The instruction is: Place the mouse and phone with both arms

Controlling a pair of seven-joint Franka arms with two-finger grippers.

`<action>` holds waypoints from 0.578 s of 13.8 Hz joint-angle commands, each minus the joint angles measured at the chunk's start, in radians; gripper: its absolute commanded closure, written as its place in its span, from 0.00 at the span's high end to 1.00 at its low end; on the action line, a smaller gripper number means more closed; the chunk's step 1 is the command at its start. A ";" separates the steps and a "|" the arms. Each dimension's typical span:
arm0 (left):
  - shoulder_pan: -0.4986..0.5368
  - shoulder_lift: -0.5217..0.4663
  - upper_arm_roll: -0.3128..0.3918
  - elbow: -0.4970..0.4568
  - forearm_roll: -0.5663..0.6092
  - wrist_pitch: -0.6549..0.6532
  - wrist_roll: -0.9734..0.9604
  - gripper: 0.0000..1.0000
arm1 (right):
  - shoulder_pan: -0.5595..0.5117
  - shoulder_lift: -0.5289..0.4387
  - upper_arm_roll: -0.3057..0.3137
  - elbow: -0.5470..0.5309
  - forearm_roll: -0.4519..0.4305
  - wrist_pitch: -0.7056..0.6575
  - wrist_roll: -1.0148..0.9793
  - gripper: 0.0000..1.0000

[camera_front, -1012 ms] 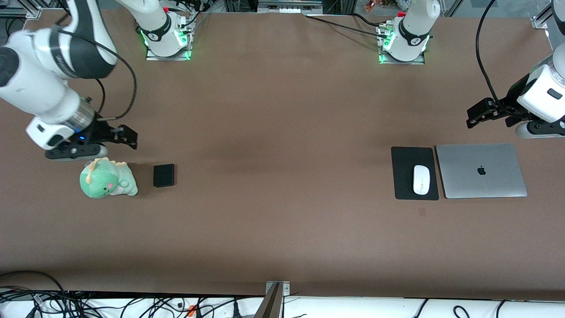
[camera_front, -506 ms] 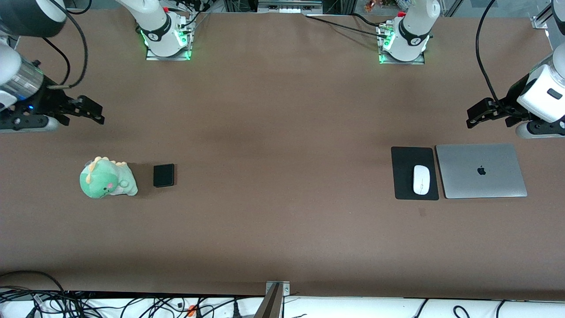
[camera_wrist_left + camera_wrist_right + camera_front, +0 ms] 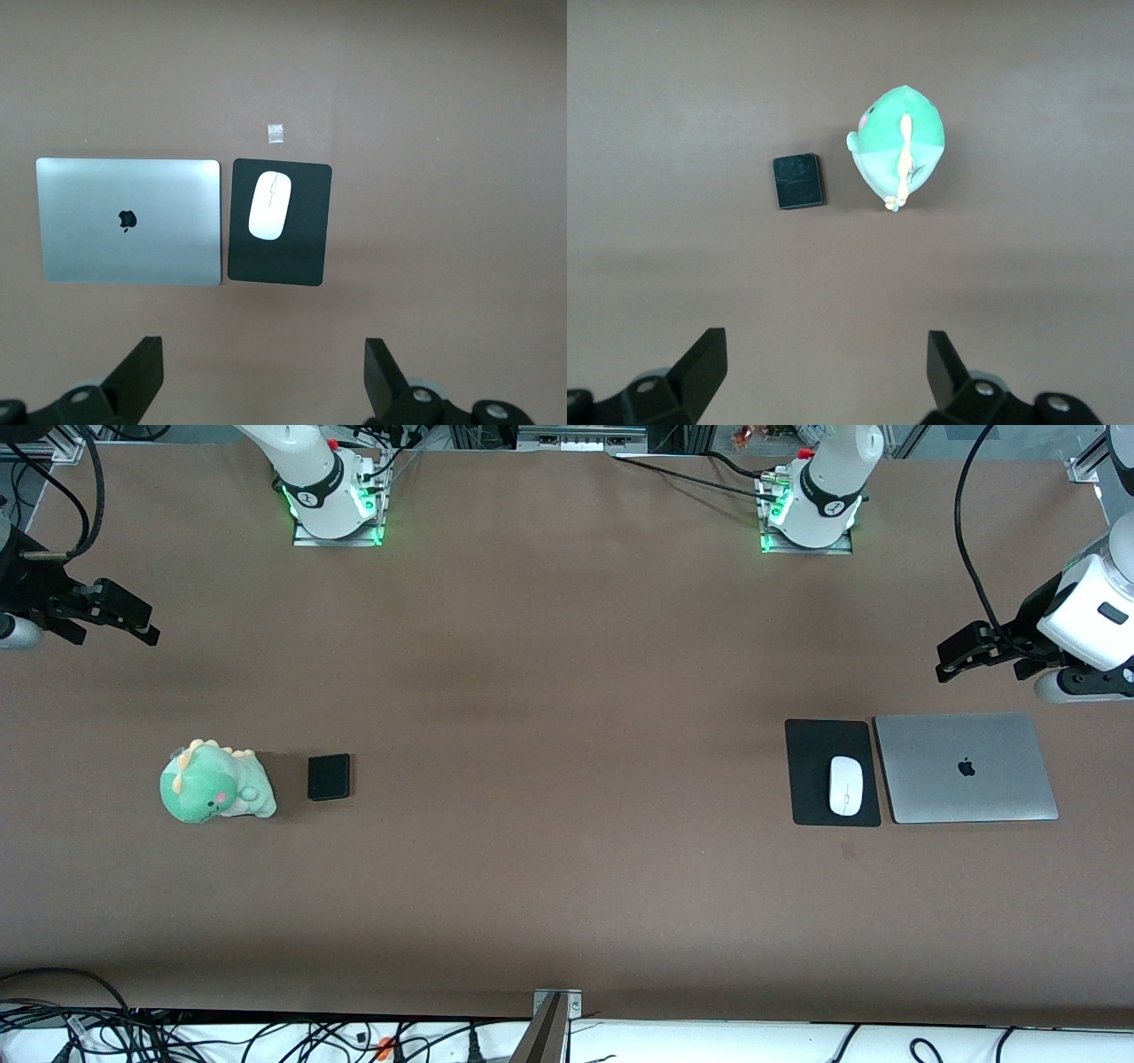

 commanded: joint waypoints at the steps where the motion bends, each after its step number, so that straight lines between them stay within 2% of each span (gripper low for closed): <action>1: -0.003 0.014 0.000 0.031 -0.007 -0.012 -0.003 1.00 | -0.038 -0.017 0.036 0.037 -0.024 -0.049 -0.018 1.00; 3: -0.003 0.014 0.000 0.031 -0.007 -0.012 -0.003 1.00 | -0.036 -0.011 0.026 0.074 -0.025 -0.055 -0.022 1.00; 8: -0.002 0.014 0.000 0.031 -0.007 -0.012 -0.003 1.00 | -0.036 -0.011 0.023 0.083 -0.023 -0.093 -0.015 1.00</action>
